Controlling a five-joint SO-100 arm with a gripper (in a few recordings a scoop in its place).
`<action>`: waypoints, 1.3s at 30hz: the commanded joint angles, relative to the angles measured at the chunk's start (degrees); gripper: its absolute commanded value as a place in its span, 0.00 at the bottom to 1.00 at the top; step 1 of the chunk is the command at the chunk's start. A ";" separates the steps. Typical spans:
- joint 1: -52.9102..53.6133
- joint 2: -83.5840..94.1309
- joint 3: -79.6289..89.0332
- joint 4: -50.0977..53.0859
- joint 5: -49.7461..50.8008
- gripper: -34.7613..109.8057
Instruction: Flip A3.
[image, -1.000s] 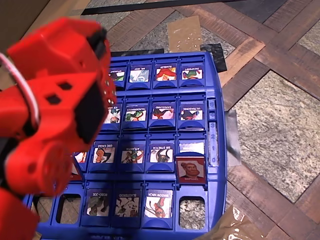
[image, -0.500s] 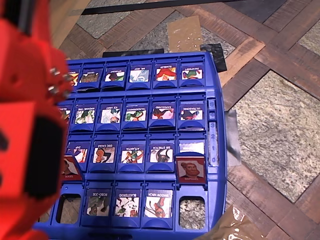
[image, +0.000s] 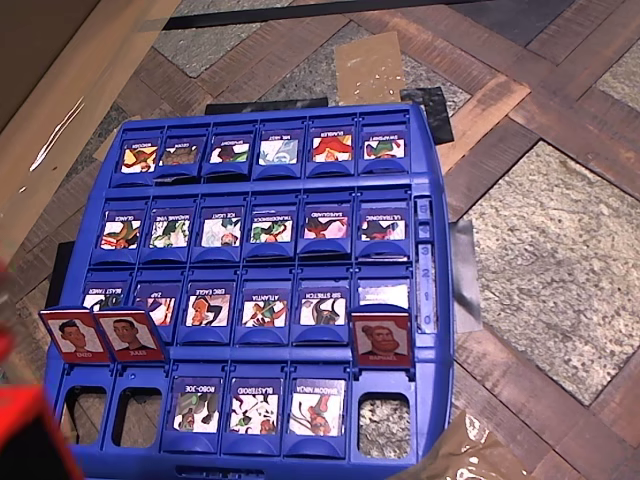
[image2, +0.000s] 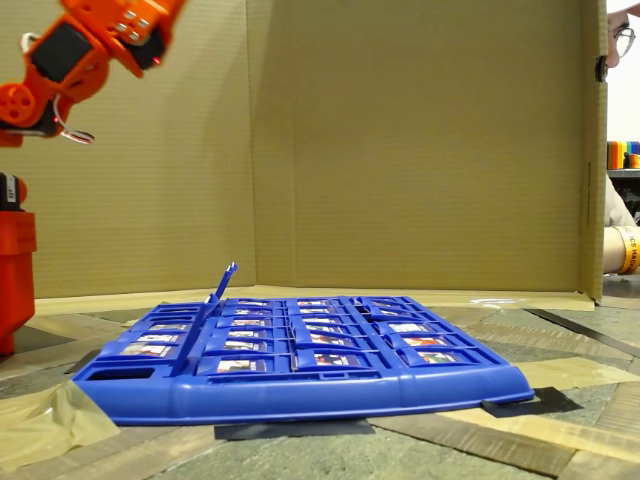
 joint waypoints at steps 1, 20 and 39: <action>-0.70 3.08 1.58 -7.21 0.53 0.24; 0.26 12.04 7.12 -37.44 1.49 0.26; 0.35 12.57 7.29 -56.60 1.85 0.25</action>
